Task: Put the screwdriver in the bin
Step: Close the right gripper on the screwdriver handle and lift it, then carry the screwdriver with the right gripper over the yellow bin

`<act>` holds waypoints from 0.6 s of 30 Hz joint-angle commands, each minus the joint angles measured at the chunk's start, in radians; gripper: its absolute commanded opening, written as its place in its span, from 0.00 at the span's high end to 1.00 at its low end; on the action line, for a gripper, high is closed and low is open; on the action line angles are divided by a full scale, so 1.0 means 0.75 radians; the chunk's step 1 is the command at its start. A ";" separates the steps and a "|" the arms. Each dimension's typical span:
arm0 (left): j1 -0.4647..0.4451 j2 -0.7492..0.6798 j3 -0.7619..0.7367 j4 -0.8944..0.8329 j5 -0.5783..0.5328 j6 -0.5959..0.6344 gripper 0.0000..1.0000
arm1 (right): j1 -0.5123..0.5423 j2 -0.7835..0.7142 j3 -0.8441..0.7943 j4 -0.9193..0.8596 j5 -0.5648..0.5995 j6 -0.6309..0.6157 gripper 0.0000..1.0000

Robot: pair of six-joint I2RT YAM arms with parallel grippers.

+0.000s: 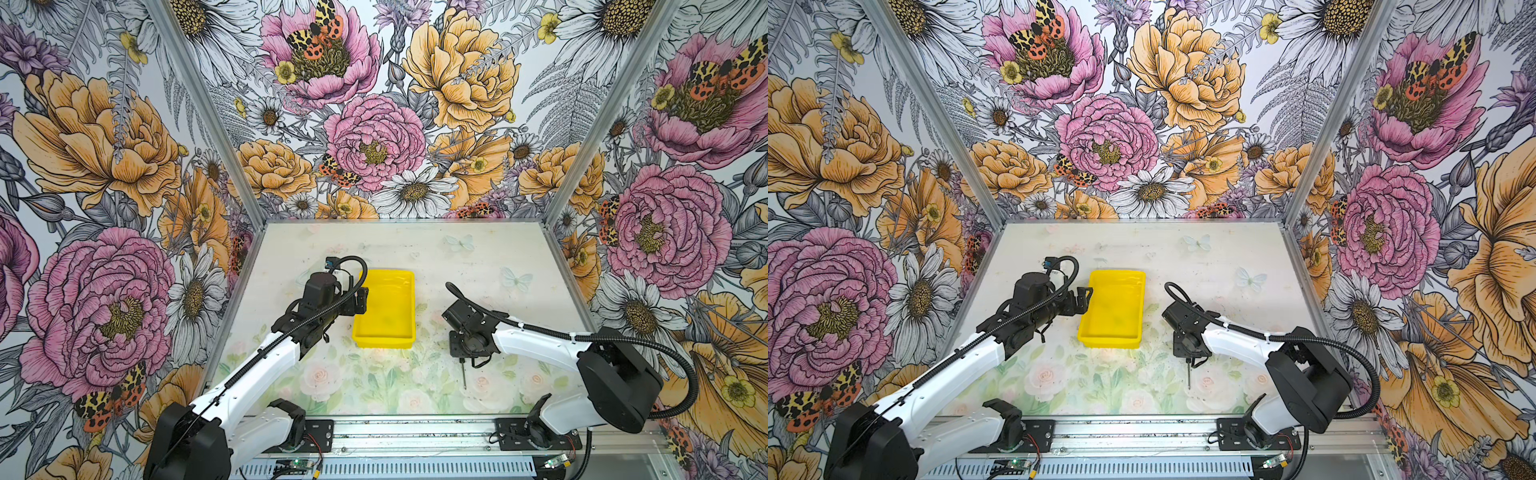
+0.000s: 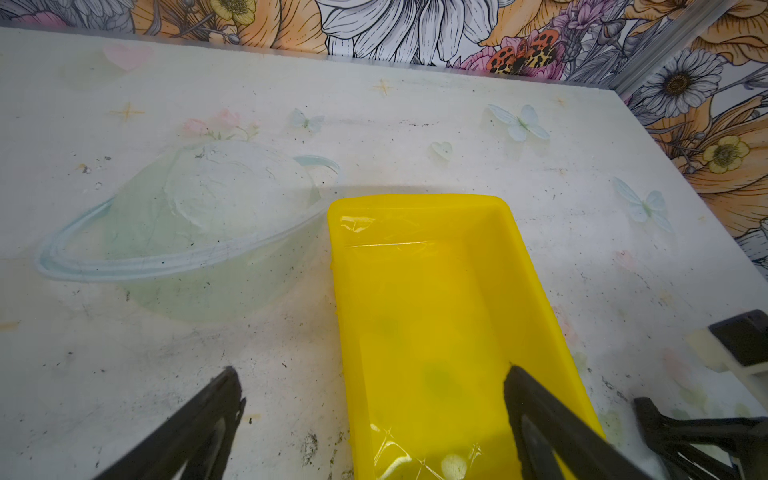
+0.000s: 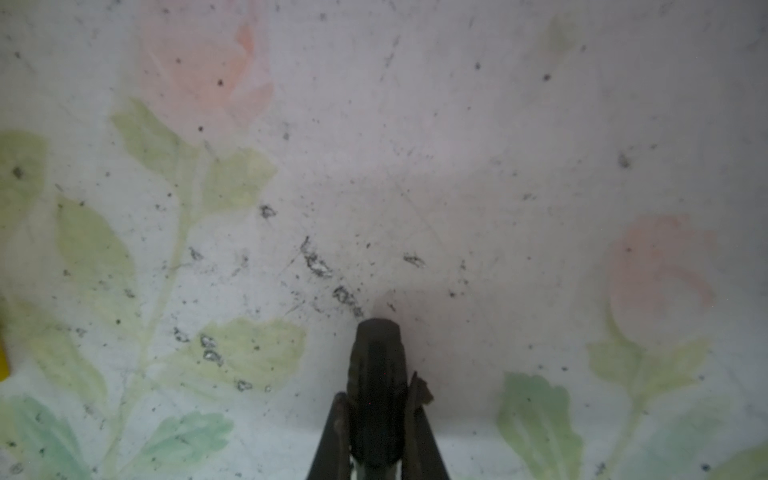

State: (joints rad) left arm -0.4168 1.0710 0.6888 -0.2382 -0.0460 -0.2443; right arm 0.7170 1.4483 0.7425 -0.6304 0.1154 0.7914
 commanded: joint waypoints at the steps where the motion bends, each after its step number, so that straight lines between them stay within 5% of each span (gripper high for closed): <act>1: -0.007 -0.025 -0.016 -0.013 -0.053 0.017 0.01 | 0.009 -0.110 0.076 -0.007 0.078 -0.054 1.00; 9: 0.006 -0.027 -0.020 0.005 -0.046 0.024 0.01 | 0.007 -0.114 0.404 -0.043 0.163 -0.191 1.00; 18: 0.103 -0.095 -0.010 -0.062 -0.043 0.033 0.01 | 0.009 0.247 0.960 -0.038 0.047 -0.171 1.00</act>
State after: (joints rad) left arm -0.3641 1.0420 0.6868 -0.2741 -0.0711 -0.2260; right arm 0.7170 1.5486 1.3914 -0.6567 0.1860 0.6537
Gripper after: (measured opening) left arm 0.986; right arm 0.177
